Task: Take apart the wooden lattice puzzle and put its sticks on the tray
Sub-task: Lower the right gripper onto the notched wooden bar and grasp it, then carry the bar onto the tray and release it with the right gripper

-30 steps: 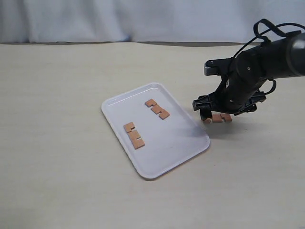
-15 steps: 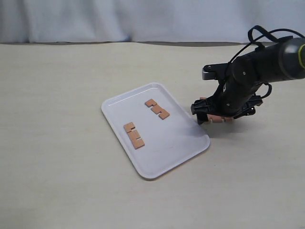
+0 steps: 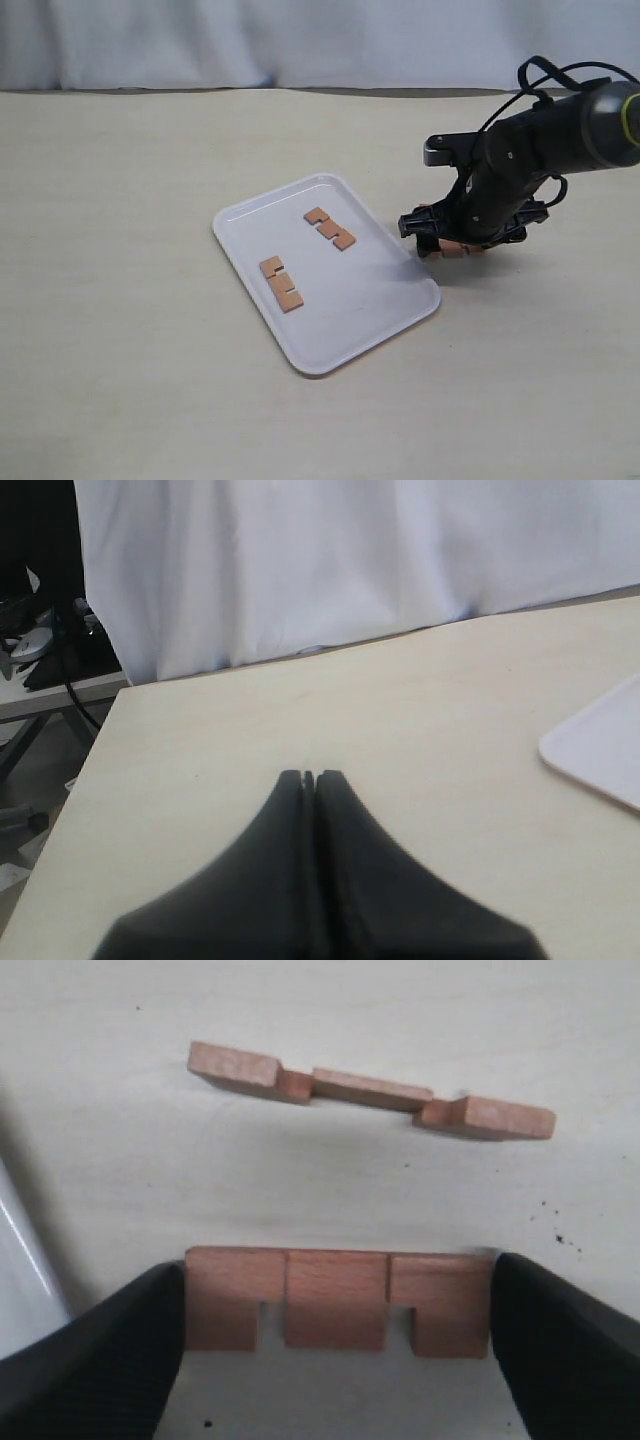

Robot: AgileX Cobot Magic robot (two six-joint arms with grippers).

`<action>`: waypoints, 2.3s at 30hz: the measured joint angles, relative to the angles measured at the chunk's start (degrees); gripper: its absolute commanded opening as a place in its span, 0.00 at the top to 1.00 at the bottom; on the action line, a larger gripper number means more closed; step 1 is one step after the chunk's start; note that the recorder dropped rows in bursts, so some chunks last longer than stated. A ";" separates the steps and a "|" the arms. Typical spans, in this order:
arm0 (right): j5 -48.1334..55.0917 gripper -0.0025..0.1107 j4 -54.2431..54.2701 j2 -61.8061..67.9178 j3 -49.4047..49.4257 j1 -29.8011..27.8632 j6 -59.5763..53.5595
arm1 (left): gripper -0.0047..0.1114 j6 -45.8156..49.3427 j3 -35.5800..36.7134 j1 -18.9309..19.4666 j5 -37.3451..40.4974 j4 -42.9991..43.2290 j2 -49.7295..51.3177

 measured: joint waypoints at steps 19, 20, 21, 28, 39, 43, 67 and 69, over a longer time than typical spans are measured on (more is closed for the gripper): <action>2.18 0.94 -0.04 -10.72 0.00 1.73 -0.91 | 0.96 0.00 0.00 0.00 0.00 0.00 0.00; 2.18 0.94 -0.04 -11.61 0.00 2.68 -1.04 | 0.96 0.00 0.00 0.00 0.00 0.00 0.00; 2.04 0.94 -0.04 -11.99 0.00 3.84 -1.04 | 0.96 0.00 0.00 0.00 0.00 0.00 0.00; 1.31 0.94 -0.04 -12.00 -3.23 14.31 -1.30 | 0.96 0.00 0.00 0.00 0.00 0.00 0.00; 1.65 0.93 0.11 -2.29 -15.31 25.64 -1.41 | 0.96 0.00 0.00 0.00 0.00 0.00 0.00; 2.11 0.83 0.11 3.08 -19.05 25.74 -1.19 | 0.96 0.00 0.00 0.00 0.00 0.00 0.00; 7.84 0.24 -11.83 8.15 -20.80 24.63 4.90 | 0.96 0.00 0.00 0.00 0.00 0.00 0.00; 9.30 0.25 -11.83 7.04 -20.80 24.63 4.56 | 0.96 0.00 0.00 0.00 0.00 0.00 0.00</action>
